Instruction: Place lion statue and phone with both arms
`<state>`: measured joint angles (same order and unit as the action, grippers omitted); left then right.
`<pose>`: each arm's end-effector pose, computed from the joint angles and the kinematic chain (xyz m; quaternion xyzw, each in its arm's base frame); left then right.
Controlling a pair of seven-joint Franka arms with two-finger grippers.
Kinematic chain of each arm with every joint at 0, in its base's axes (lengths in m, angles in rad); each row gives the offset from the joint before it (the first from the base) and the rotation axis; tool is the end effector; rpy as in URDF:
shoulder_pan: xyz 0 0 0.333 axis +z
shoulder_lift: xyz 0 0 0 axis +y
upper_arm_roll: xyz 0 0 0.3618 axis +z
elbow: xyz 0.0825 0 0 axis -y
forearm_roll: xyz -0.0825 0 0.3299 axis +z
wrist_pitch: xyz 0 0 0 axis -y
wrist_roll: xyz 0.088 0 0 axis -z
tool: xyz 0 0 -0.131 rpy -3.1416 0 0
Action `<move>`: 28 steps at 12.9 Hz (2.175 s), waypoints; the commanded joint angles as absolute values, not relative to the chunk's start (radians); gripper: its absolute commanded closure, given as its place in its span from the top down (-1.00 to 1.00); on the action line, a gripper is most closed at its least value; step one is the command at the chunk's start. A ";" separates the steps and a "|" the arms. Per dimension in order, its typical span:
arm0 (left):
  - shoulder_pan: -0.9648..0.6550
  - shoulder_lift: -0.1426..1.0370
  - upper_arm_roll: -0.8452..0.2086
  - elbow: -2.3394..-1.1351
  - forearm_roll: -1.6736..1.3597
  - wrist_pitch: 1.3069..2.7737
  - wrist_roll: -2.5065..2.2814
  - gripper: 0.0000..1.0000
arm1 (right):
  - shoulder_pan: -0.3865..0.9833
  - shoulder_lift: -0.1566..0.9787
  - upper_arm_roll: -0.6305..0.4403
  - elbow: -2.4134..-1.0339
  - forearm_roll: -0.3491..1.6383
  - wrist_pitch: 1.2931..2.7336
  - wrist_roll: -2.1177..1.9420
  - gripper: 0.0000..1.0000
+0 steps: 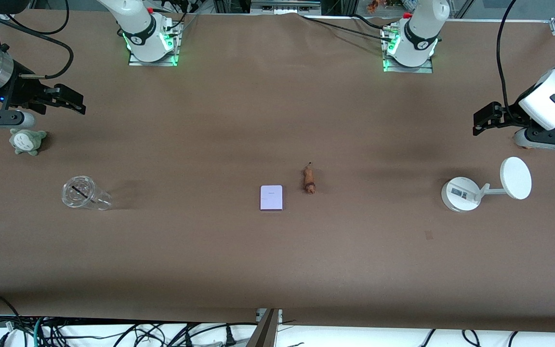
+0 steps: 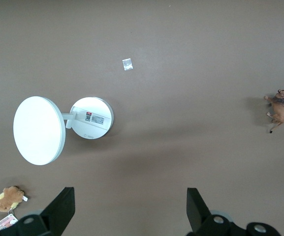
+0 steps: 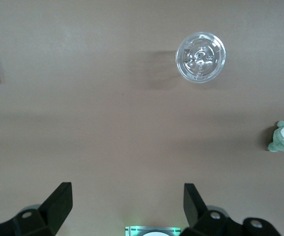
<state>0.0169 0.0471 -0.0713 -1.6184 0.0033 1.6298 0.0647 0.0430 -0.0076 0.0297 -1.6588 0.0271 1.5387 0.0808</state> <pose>0.5182 -0.0268 0.6075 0.9981 -0.0596 -0.0178 0.0001 0.4864 0.0391 0.6111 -0.9983 0.0044 0.0571 0.0091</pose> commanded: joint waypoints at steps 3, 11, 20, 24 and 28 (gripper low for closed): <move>0.021 0.049 -0.074 -1.606 -0.014 1.615 0.083 1.00 | 0.038 -0.003 0.038 -1.631 0.012 1.525 0.118 1.00; 0.020 0.048 -0.077 -1.608 -0.020 1.617 0.071 1.00 | 0.078 0.018 0.038 -1.620 0.005 1.520 0.132 1.00; -0.020 0.165 -0.178 -1.618 -0.089 1.629 -0.032 1.00 | 0.063 0.018 0.025 -1.618 0.003 1.523 0.126 1.00; -0.025 0.302 -0.268 -1.621 -0.080 1.808 -0.203 1.00 | 0.052 0.032 0.029 -1.615 -0.024 1.523 0.121 1.00; -0.138 0.464 -0.290 -1.621 -0.057 2.070 -0.442 1.00 | 0.061 0.048 0.035 -1.605 -0.035 1.525 0.121 1.00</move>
<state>-0.0808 0.4062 -0.2906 -1.6438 -0.0749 1.9947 -0.3160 0.0557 0.0258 0.0272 -1.6391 -0.0152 1.5392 0.1189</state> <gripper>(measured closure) 0.000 0.000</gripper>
